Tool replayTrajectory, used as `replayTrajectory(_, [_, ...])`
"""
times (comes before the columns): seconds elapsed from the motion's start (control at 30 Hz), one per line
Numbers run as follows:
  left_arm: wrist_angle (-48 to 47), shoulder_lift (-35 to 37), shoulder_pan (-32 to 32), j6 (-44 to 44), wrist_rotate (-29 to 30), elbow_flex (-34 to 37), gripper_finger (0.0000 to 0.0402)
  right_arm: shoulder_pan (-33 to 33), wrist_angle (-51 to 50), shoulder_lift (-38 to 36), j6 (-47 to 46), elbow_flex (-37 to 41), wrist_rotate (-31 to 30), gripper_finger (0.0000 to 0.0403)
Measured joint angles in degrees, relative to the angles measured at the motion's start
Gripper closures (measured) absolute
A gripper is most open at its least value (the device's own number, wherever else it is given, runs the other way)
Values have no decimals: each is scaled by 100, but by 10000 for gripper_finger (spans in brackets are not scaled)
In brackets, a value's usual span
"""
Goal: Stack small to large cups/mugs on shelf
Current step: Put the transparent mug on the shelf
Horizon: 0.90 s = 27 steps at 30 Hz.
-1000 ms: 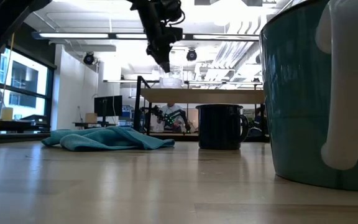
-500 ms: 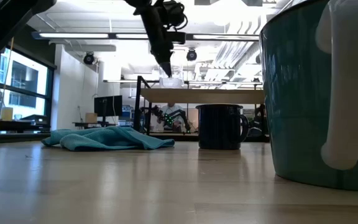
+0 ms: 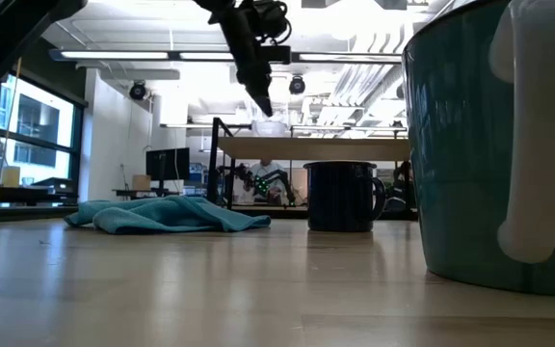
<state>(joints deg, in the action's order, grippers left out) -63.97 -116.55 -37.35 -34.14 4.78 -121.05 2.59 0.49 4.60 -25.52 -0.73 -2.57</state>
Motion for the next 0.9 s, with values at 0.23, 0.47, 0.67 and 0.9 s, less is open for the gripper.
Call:
replayTrajectory(0.23, [-2,0,109,-316,85,0,361,0,0,0,-15,0,-1,269])
replayTrajectory(0.47, [-82,0,99,-313,199,0,325,0,0,0,-7,0,-2,269])
replayTrajectory(0.67, [-56,0,103,-314,233,0,282,0,0,0,-7,0,-2,269])
replayTrajectory(0.9, [-56,0,188,-286,238,-11,249,0,0,0,-2,0,-2,269])
